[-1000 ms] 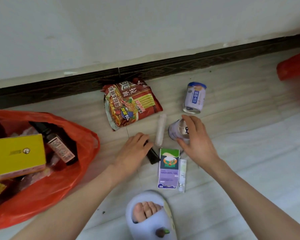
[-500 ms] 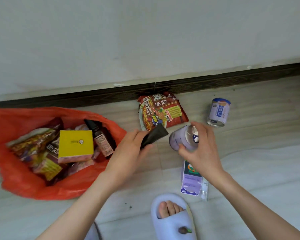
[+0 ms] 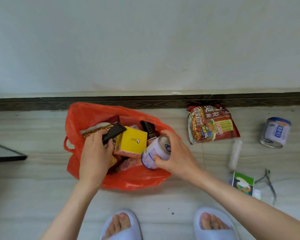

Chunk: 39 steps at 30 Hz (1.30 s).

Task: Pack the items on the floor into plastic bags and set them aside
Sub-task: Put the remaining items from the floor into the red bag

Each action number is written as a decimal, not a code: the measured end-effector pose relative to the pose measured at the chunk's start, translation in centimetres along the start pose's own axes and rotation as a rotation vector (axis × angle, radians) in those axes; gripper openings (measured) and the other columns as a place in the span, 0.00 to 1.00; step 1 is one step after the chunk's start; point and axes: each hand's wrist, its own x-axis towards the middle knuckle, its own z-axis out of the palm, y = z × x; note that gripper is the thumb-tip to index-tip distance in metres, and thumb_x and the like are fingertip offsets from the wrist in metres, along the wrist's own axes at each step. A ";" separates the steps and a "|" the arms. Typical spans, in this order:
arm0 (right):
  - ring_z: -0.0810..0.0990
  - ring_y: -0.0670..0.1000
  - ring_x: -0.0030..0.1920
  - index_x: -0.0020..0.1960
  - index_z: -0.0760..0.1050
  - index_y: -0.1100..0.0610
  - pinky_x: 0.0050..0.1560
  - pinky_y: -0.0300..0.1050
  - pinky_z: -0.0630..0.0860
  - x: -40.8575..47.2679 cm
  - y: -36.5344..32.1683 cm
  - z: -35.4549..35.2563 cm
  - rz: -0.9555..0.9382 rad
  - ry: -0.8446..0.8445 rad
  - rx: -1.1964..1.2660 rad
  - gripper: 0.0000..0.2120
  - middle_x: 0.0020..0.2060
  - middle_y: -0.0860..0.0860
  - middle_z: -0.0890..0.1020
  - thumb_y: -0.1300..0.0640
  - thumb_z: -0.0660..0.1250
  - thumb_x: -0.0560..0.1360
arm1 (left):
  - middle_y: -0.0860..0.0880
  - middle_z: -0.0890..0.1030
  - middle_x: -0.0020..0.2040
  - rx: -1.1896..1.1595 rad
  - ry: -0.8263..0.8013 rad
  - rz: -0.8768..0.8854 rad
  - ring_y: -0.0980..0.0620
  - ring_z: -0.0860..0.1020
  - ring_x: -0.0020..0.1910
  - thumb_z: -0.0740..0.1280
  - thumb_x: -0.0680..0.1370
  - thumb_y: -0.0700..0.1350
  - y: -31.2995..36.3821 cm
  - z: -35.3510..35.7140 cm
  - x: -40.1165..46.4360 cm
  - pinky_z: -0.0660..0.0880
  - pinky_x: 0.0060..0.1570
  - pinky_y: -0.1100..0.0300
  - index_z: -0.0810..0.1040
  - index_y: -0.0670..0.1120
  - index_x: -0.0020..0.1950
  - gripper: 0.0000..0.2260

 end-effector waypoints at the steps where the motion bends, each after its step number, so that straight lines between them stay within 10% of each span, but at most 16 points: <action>1: 0.72 0.46 0.53 0.60 0.66 0.50 0.46 0.28 0.64 0.2 0.2 0.1 0.024 0.013 0.019 0.28 0.52 0.46 0.73 0.54 0.73 0.63 | 0.39 0.79 0.52 -0.010 -0.001 -0.010 0.40 0.74 0.54 0.67 0.74 0.37 -0.2 0.3 0.3 0.68 0.51 0.53 0.74 0.38 0.58 0.13; 7: 0.73 0.42 0.46 0.53 0.66 0.44 0.41 0.24 0.66 0.7 1.0 0.3 0.059 -0.015 0.039 0.23 0.46 0.41 0.75 0.54 0.73 0.64 | 0.40 0.79 0.51 -0.045 0.051 -0.024 0.40 0.76 0.52 0.66 0.75 0.37 -1.0 1.1 1.0 0.71 0.49 0.49 0.75 0.38 0.56 0.10; 14: 0.70 0.46 0.61 0.66 0.64 0.47 0.59 0.40 0.68 0.9 2.3 3.2 0.052 -0.250 -0.116 0.34 0.62 0.46 0.72 0.45 0.69 0.61 | 0.41 0.76 0.61 0.016 -0.206 0.222 0.42 0.74 0.60 0.58 0.76 0.53 -2.6 1.9 -1.0 0.71 0.58 0.48 0.75 0.42 0.61 0.20; 24: 0.80 0.57 0.55 0.56 0.77 0.63 0.57 0.47 0.75 -0.9 2.7 5.1 -0.167 0.038 -0.395 0.20 0.53 0.57 0.81 0.53 0.63 0.69 | 0.43 0.71 0.68 0.142 -0.304 0.349 0.41 0.70 0.66 0.55 0.73 0.49 -0.9 3.3 -2.4 0.71 0.59 0.45 0.71 0.43 0.67 0.24; 27: 0.71 0.55 0.63 0.59 0.73 0.65 0.69 0.39 0.59 -1.6 2.9 4.5 -0.223 0.037 -0.337 0.20 0.59 0.60 0.78 0.58 0.58 0.71 | 0.43 0.69 0.70 0.178 -0.327 0.353 0.42 0.66 0.69 0.55 0.73 0.52 -0.2 3.2 -2.3 0.67 0.62 0.42 0.69 0.43 0.68 0.26; 39: 0.68 0.54 0.59 0.58 0.74 0.64 0.61 0.40 0.61 -10.4 12.6 -5.2 0.300 0.392 -0.316 0.21 0.56 0.62 0.77 0.54 0.56 0.71 | 0.43 0.73 0.65 -0.191 -0.310 0.785 0.44 0.65 0.69 0.61 0.75 0.43 8.8 7.9 -6.8 0.65 0.65 0.50 0.71 0.45 0.62 0.15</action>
